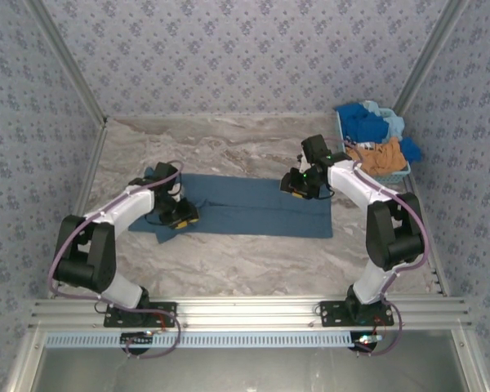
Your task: Fold and stack the t-shirts
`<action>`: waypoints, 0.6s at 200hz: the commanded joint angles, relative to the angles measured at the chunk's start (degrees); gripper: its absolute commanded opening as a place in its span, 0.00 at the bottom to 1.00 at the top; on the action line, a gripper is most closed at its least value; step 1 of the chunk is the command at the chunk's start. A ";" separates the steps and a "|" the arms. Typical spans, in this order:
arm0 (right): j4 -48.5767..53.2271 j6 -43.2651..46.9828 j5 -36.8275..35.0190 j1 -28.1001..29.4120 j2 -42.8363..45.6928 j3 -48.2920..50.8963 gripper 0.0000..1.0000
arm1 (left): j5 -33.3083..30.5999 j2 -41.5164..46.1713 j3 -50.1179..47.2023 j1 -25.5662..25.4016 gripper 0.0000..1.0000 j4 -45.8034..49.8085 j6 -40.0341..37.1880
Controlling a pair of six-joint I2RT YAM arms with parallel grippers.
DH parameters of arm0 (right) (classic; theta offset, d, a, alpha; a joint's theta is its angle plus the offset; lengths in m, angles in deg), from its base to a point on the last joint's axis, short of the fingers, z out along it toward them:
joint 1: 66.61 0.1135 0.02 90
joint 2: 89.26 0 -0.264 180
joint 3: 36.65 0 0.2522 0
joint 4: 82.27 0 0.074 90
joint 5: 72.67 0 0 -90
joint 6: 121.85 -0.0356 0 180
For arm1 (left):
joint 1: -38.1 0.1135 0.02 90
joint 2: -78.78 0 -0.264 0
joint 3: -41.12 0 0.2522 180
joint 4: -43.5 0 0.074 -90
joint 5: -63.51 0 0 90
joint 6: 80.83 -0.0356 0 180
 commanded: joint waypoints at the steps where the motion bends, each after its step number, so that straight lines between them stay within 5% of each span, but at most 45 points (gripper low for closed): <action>1: 0.33 -0.21 0.50 0.39 0.81 0.36 0.44 | -2.05 4.02 1.40 3.51 0.45 -0.86 1.86; 50: 0.36 -0.26 0.64 0.71 0.84 0.45 0.44 | -0.96 -8.69 7.28 6.35 0.46 -4.34 0.19; 120: 0.59 -0.30 0.59 0.68 1.50 0.97 0.44 | -0.35 -12.56 9.43 -2.96 0.40 -6.30 1.61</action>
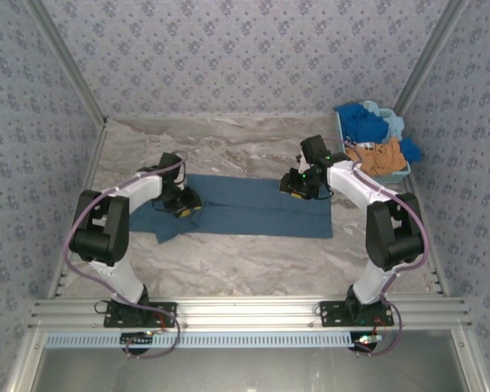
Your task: Fold and stack the t-shirts
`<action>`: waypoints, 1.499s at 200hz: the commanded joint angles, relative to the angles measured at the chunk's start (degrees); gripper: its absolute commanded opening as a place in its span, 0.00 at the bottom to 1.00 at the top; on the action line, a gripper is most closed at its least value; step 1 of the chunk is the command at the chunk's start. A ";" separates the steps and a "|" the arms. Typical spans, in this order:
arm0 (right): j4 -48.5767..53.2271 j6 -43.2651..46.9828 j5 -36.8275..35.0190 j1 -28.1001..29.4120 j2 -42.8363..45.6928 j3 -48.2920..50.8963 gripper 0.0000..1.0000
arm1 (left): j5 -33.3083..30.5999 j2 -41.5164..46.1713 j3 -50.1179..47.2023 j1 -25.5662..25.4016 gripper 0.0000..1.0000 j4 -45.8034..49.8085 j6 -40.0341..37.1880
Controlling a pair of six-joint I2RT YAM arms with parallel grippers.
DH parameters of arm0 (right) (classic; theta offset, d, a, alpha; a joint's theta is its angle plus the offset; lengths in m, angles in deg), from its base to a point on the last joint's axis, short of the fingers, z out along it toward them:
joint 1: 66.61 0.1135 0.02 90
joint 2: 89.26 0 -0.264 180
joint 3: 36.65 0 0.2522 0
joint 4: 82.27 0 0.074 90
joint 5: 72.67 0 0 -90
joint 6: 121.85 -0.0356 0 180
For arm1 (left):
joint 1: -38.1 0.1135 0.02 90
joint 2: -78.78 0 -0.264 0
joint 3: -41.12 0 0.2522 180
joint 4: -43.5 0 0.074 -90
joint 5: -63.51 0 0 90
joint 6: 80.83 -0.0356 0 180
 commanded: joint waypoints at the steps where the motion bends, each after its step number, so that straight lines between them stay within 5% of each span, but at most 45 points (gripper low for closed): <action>1: 0.72 -0.35 0.57 0.33 1.50 0.78 0.44 | 0.09 1.17 1.23 -2.91 0.39 -0.35 0.93; 60: -1.50 -1.27 0.92 0.58 0.63 1.01 0.44 | 0.19 -1.15 -0.73 -6.66 0.35 1.00 2.53; 91: -3.26 -0.35 2.31 1.02 1.79 1.01 0.43 | 3.45 3.37 -1.34 -5.61 0.42 -0.56 0.81; 115: -10.29 0.14 6.06 2.20 5.47 4.67 0.45 | 4.49 11.95 -3.53 -0.71 0.47 -1.28 -0.21; 139: -19.39 -1.59 8.76 3.92 9.83 8.69 0.46 | 3.36 17.91 -6.10 11.22 0.47 1.43 -0.43; 180: -26.62 -4.43 9.84 7.55 10.76 9.91 0.47 | 4.42 13.86 -6.72 28.00 0.45 2.90 -2.94; 300: -24.07 -4.31 9.61 8.93 8.56 8.35 0.47 | 6.20 3.68 -7.93 28.86 0.37 -4.10 -8.47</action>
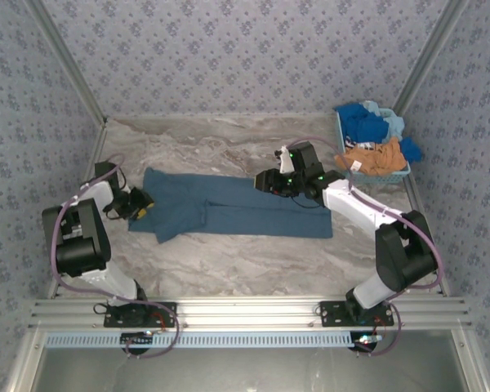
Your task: Fold and stack the t-shirts
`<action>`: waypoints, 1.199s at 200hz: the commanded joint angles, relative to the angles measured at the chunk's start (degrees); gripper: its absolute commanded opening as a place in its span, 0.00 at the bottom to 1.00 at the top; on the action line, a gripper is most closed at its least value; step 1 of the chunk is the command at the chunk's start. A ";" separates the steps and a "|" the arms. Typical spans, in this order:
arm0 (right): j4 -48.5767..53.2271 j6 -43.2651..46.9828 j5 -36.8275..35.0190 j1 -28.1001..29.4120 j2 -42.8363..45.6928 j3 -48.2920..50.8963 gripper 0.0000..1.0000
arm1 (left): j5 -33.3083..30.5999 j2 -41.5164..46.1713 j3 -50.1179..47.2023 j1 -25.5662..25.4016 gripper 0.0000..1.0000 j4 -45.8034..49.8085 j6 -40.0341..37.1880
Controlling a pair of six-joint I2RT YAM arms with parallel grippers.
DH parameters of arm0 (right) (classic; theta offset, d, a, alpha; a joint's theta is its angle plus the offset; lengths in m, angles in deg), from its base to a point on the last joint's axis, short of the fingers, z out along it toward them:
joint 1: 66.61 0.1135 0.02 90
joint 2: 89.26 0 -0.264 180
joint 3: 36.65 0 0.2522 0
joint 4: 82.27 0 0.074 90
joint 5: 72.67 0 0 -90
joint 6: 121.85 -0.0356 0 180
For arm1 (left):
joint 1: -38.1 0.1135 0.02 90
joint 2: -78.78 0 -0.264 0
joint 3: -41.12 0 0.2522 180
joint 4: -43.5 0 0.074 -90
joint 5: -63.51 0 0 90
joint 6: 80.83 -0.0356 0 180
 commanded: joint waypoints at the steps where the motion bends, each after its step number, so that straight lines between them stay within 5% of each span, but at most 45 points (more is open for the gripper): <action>1: 0.83 -0.46 0.63 0.14 -0.68 -1.56 0.47 | 1.12 -1.20 -1.13 -0.57 0.37 -1.82 -1.39; 68: 1.59 -0.39 0.85 0.17 -1.22 -1.18 0.46 | -1.97 -2.28 1.62 -5.06 0.32 -0.26 -0.29; 175: 1.91 -0.38 1.17 0.00 -1.50 -1.04 0.45 | -7.00 0.79 5.57 -5.52 0.00 3.93 -1.34; 240: 1.83 -0.38 1.11 -0.04 -2.05 -1.48 0.45 | -8.09 -0.12 10.76 -6.47 0.08 10.58 -0.80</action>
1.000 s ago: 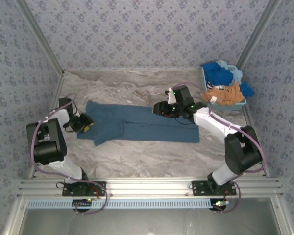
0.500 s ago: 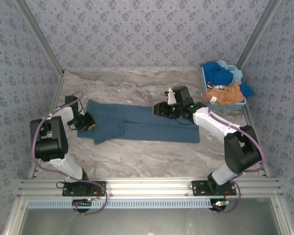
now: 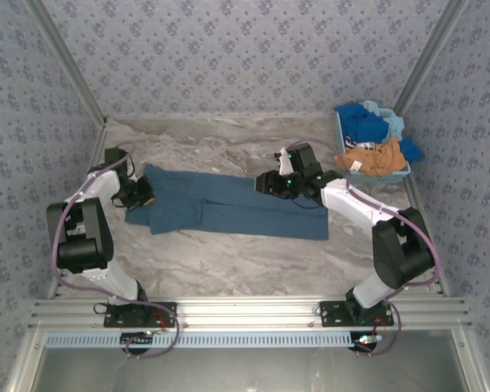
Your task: Fold and stack the t-shirts
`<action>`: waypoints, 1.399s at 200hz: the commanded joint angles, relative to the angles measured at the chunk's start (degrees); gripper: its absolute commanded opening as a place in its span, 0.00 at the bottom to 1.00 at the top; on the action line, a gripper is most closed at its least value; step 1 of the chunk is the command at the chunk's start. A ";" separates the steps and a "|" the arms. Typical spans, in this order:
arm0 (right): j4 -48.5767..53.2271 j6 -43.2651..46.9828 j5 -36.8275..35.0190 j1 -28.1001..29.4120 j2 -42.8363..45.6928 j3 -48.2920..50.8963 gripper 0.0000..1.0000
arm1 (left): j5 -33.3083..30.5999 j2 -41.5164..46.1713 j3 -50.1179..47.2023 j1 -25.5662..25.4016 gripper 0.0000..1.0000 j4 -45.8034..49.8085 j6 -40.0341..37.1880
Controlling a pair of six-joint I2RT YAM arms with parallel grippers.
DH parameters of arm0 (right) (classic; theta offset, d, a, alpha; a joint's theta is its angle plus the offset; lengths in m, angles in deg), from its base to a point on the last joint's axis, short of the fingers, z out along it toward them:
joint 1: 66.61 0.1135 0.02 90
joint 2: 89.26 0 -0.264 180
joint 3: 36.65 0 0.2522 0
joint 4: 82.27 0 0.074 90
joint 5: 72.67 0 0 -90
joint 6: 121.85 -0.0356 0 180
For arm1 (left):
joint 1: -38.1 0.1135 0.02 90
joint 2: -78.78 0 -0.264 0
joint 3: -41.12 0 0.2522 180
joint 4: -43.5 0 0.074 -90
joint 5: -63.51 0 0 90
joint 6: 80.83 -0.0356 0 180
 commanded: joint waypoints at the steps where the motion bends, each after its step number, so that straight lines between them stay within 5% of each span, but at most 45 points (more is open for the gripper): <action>1: 0.91 -0.32 0.94 -0.05 -0.63 -1.39 0.45 | -1.51 0.63 2.16 -0.46 0.08 4.82 0.05; 64: 1.56 -0.25 1.24 -0.06 0.05 -0.86 0.45 | -4.47 -3.59 5.32 0.07 0.41 4.91 -1.69; 186: 2.62 -0.21 0.48 -0.28 2.17 0.53 0.45 | -4.49 -11.89 10.32 1.75 0.42 1.10 -4.62; 280: 3.01 -0.32 0.82 -0.46 1.26 0.37 0.44 | -2.72 -8.05 10.65 0.82 0.06 0.18 -3.11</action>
